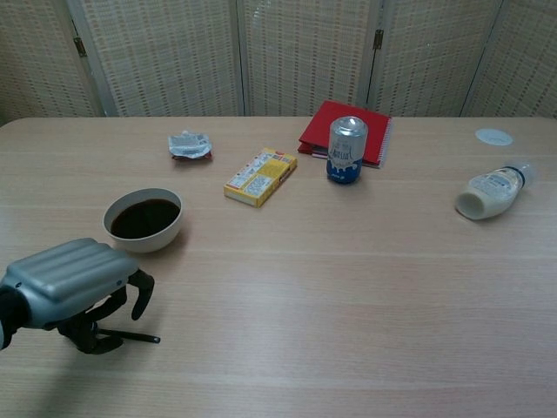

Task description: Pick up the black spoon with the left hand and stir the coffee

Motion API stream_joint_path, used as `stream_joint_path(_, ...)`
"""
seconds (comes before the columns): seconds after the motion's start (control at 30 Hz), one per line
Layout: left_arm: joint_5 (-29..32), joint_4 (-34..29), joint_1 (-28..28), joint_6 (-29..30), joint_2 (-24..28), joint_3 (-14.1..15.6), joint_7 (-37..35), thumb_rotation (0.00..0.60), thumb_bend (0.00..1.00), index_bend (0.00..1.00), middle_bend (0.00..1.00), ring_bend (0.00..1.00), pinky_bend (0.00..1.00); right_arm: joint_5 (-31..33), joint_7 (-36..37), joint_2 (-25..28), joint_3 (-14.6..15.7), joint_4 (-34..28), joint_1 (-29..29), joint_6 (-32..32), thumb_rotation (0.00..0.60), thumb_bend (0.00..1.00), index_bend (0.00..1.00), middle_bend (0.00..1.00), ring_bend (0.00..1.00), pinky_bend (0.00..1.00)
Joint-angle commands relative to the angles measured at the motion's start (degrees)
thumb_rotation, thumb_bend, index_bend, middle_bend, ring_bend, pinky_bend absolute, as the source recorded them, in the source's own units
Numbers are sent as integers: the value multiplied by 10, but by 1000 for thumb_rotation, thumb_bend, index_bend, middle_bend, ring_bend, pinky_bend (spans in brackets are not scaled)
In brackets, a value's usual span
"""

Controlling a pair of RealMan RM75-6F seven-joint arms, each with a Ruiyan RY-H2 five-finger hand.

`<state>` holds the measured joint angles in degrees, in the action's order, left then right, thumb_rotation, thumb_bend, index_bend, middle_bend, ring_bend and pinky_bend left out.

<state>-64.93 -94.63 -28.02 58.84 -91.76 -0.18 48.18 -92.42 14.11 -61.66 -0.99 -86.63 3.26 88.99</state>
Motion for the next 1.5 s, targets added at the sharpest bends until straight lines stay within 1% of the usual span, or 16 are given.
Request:
stream_joint_path(0.03, 21, -2, -7, 5, -9, 0, 23, 600, 335, 526, 890, 886, 1000, 1, 1, 0, 0, 1, -1, 0, 600, 133, 0, 94, 143, 79)
stream_joint_path(0.27, 68, -15, -18, 31, -21, 3, 80, 600, 360, 522, 890, 886, 1000, 3, 5, -1, 0, 4, -2, 1, 600, 133, 0, 94, 144, 79)
stream_joint_path(0.53, 98, -19, -28, 55, -31, 11, 121, 600, 370, 529, 890, 886, 1000, 4, 8, -2, 0, 7, -3, 0, 600, 133, 0, 94, 144, 79)
stream_joint_path(0.83, 116, -22, -42, 69, -43, 22, 149, 600, 382, 544, 891, 887, 1000, 5, 10, -2, 0, 9, -5, 1, 600, 133, 0, 94, 144, 79)
stream_joint_path(1.03, 123, -22, -49, 80, -50, 23, 161, 600, 382, 540, 891, 887, 1000, 6, 12, -3, 0, 12, -6, 1, 600, 134, 0, 94, 144, 79)
stream_joint_path(1.27, 150, -20, -60, 86, -60, 23, 182, 600, 383, 536, 890, 887, 1000, 7, 16, -5, -1, 16, -6, 0, 600, 133, 0, 94, 145, 79)
stream_joint_path(1.5, 164, -20, -67, 89, -63, 26, 184, 600, 385, 540, 891, 887, 1000, 8, 19, -5, -1, 19, -8, 2, 600, 133, 0, 94, 145, 79)
